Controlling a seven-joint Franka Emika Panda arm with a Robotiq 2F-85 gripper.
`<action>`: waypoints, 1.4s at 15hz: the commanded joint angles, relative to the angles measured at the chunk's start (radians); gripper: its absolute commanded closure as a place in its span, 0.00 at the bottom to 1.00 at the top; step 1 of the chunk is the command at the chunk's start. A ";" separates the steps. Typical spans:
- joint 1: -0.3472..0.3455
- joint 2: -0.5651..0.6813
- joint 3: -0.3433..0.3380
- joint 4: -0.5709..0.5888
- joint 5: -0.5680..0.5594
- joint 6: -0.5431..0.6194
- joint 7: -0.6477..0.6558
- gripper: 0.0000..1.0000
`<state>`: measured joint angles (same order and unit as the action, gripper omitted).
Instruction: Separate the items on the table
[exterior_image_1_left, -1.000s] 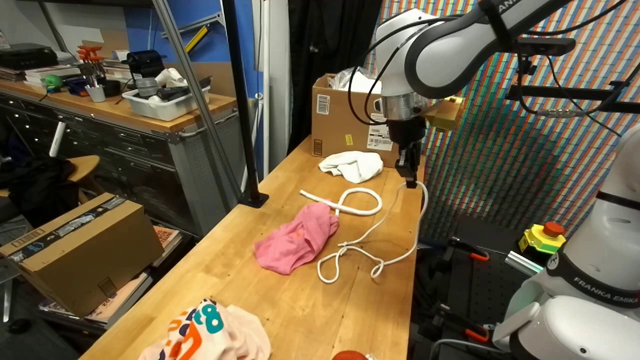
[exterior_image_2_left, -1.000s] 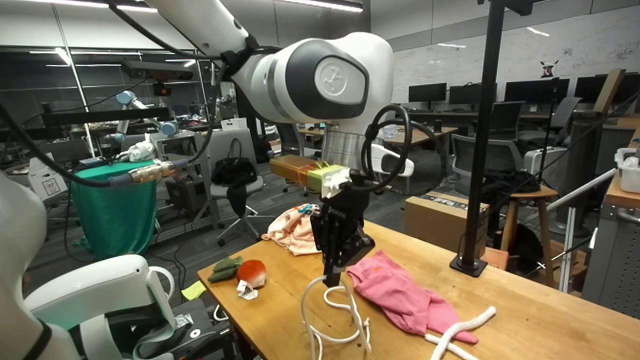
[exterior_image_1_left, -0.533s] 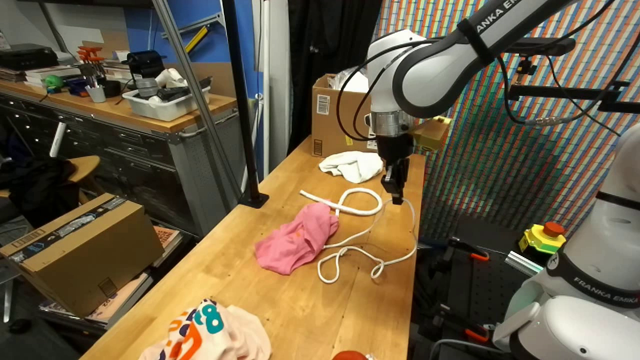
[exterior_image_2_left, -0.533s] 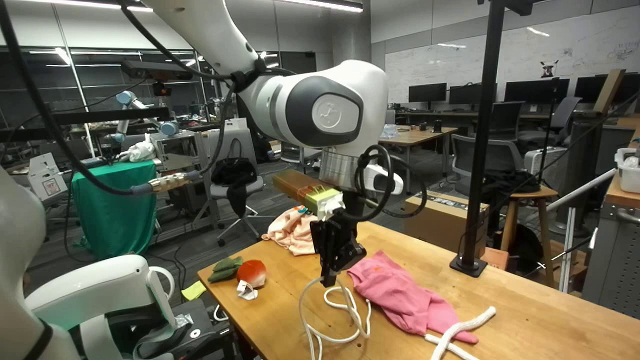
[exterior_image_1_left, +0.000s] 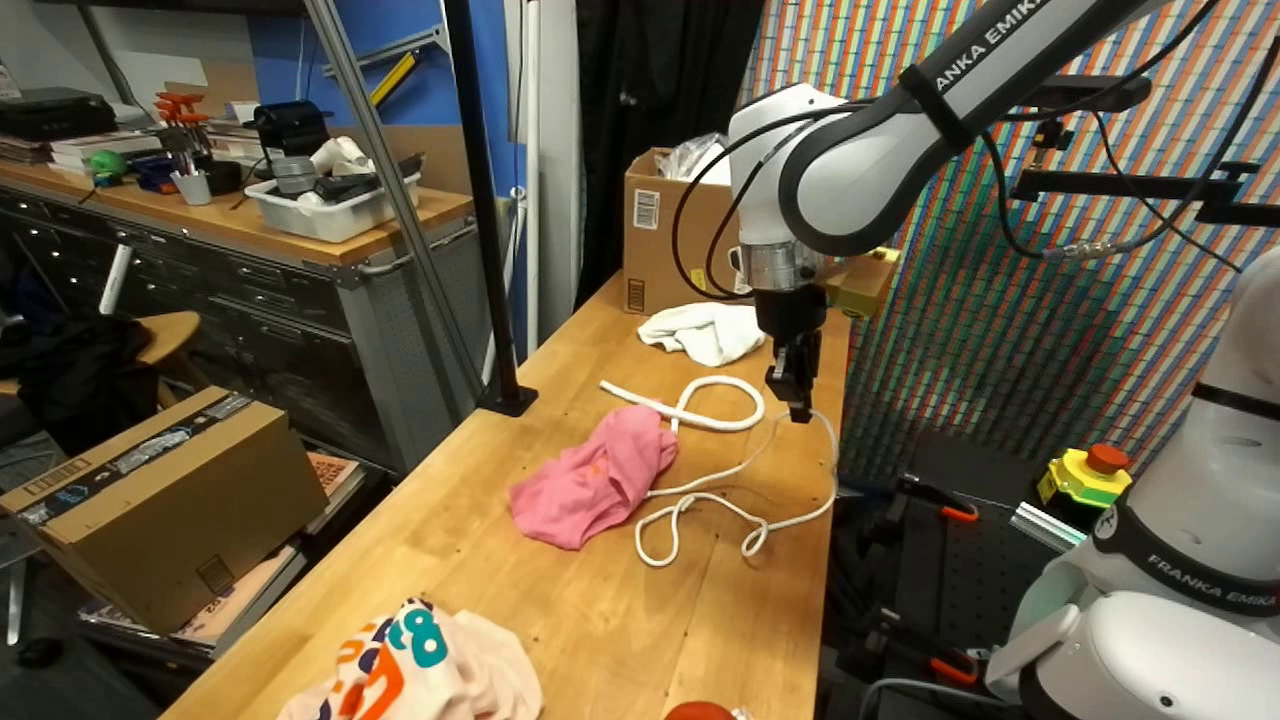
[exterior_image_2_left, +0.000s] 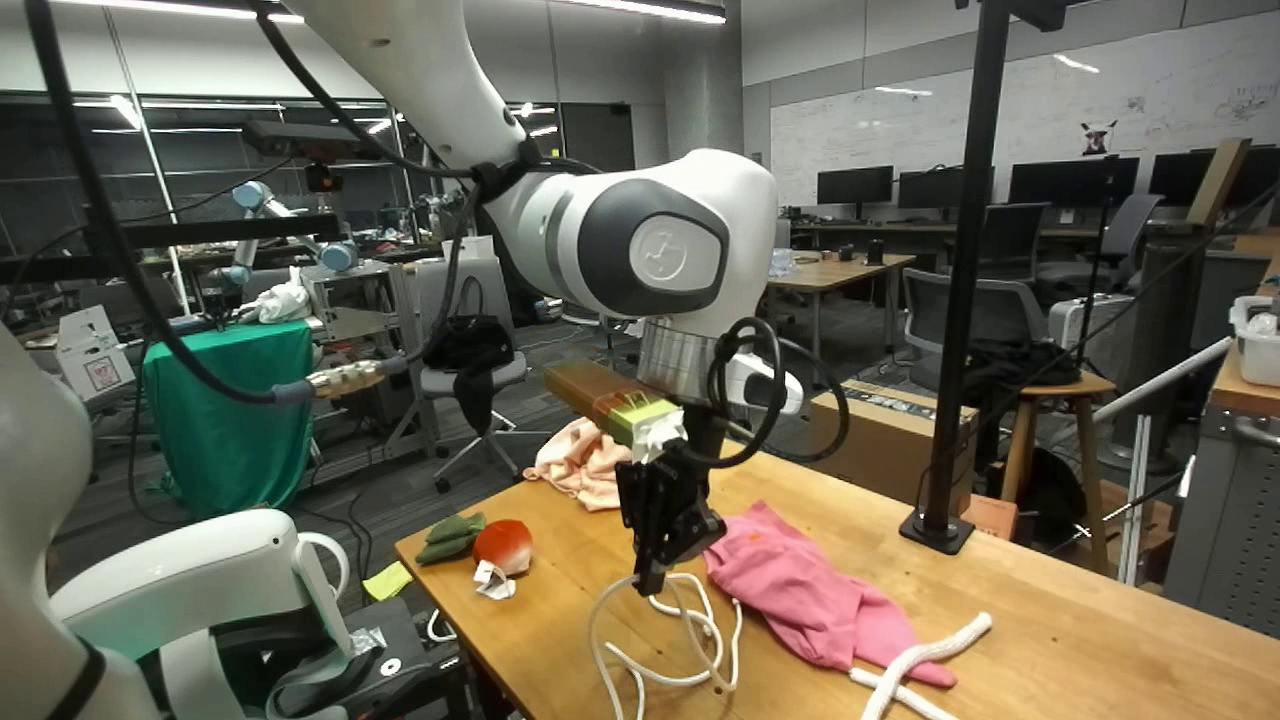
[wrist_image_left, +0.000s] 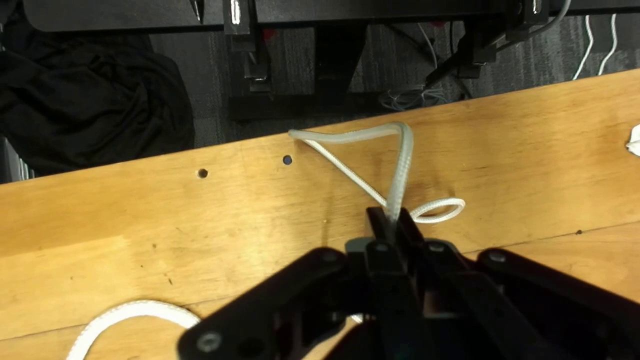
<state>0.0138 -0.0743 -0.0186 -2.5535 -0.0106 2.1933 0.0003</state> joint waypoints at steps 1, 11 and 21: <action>0.003 0.062 0.012 -0.002 0.039 0.081 -0.004 0.93; -0.003 0.153 0.017 0.020 0.075 0.157 0.002 0.34; 0.031 0.174 0.070 0.089 0.179 0.279 0.010 0.00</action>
<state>0.0255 0.0752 0.0258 -2.5158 0.1364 2.4600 -0.0001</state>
